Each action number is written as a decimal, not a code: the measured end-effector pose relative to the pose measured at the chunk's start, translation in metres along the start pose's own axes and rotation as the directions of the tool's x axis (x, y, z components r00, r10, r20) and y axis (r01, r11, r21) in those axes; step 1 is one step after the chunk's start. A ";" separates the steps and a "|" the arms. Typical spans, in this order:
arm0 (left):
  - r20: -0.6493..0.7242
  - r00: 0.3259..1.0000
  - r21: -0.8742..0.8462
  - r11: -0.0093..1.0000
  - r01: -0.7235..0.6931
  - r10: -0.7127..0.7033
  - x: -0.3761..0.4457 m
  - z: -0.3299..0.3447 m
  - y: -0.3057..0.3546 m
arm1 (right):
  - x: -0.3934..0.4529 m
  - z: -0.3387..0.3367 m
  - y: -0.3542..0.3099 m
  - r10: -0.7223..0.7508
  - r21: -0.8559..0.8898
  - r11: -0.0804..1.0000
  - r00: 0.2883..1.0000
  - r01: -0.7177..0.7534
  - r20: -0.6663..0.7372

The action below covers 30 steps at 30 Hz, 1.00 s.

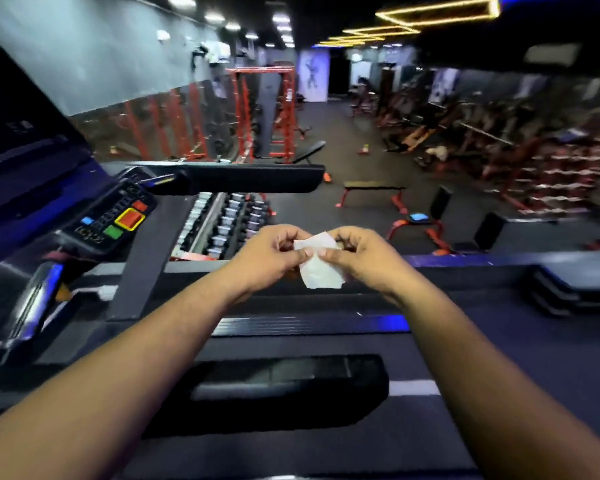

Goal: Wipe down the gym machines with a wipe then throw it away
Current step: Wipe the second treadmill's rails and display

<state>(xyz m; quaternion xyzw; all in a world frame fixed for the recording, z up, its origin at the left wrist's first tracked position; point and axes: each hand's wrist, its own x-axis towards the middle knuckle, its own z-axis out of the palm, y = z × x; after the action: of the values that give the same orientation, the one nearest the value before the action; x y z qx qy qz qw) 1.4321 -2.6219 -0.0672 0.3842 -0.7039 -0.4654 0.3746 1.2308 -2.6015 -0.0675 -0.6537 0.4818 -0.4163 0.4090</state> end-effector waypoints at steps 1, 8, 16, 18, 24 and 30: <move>0.061 0.998 0.029 0.999 -0.036 0.034 -0.001 -0.005 -0.003 | -0.011 0.005 -0.002 0.004 -0.014 1.000 0.996 -0.005 -0.088; 0.267 0.958 0.136 0.979 -0.149 0.108 -0.031 -0.018 -0.016 | -0.083 0.050 -0.019 -0.064 -0.303 0.951 0.922 -0.059 -0.381; 0.556 0.819 0.569 0.654 -0.499 0.141 -0.088 -0.019 -0.023 | -0.161 0.104 -0.002 -0.188 -0.473 0.864 0.761 -0.172 -0.620; 0.588 0.805 0.610 0.607 -0.509 0.084 -0.100 -0.023 -0.031 | -0.167 0.125 0.013 -0.208 -0.582 0.795 0.825 -0.171 -0.526; 0.655 0.755 0.693 0.423 -0.584 -0.032 -0.130 -0.033 -0.058 | -0.189 0.167 0.058 -0.139 -0.816 0.525 0.922 -0.242 -0.362; 0.673 0.740 0.704 0.317 -0.635 -0.010 -0.141 -0.062 -0.066 | -0.179 0.151 0.054 -0.076 -0.703 0.531 0.799 -0.473 -0.596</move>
<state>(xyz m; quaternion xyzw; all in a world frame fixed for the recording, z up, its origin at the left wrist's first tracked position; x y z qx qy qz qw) 1.5596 -2.5374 -0.1358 0.2121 -0.9765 -0.0033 -0.0384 1.3233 -2.4189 -0.1930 -0.5507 0.7910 -0.2597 -0.0605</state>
